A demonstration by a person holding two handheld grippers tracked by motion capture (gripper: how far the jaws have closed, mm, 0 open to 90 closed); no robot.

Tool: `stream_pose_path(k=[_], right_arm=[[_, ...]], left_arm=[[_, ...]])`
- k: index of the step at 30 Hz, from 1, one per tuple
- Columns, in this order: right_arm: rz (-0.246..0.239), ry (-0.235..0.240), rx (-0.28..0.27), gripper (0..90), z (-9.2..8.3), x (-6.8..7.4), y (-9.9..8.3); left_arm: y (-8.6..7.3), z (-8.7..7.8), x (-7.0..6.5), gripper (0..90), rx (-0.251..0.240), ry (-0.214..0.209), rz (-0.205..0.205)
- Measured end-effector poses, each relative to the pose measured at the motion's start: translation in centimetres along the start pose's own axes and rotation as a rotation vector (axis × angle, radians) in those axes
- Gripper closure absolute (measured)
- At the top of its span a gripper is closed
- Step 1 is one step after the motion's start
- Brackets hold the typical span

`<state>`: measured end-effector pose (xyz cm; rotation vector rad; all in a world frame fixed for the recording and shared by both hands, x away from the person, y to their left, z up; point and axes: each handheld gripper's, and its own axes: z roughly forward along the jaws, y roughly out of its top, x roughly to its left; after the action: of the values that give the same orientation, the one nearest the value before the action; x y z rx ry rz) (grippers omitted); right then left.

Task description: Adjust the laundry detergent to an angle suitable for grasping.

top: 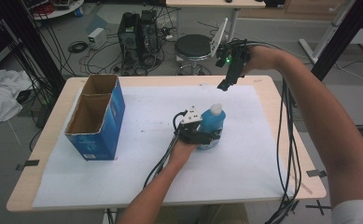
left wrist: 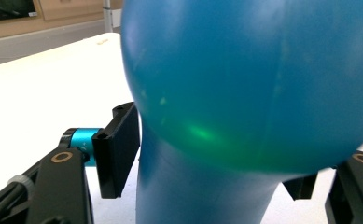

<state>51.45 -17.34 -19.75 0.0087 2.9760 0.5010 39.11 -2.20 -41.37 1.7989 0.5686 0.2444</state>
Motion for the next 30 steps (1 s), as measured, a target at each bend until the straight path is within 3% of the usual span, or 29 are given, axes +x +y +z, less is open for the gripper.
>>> stream_pose_path(k=[2, 3, 8, 30], right_arm=[[0.033, -0.002, 0.021, 1.6, -0.18, 0.21, -0.03], [0.013, -0.003, 0.006, 1.6, -0.07, 0.06, -0.06], [0.044, -0.002, 0.020, 1.6, -0.12, 0.26, -0.04], [0.039, -0.004, 0.018, 1.6, -0.07, 0.23, 0.00]], left_arm=[[-0.03, -0.05, 0.10, 32.4, -0.004, -0.006, 0.002], [-0.03, -0.05, 0.10, 32.9, -0.004, -0.006, 0.002], [-0.08, -0.10, 0.01, 36.0, -0.008, 0.005, 0.018], [-0.03, -0.15, -0.21, 41.1, -0.011, 0.012, 0.042]])
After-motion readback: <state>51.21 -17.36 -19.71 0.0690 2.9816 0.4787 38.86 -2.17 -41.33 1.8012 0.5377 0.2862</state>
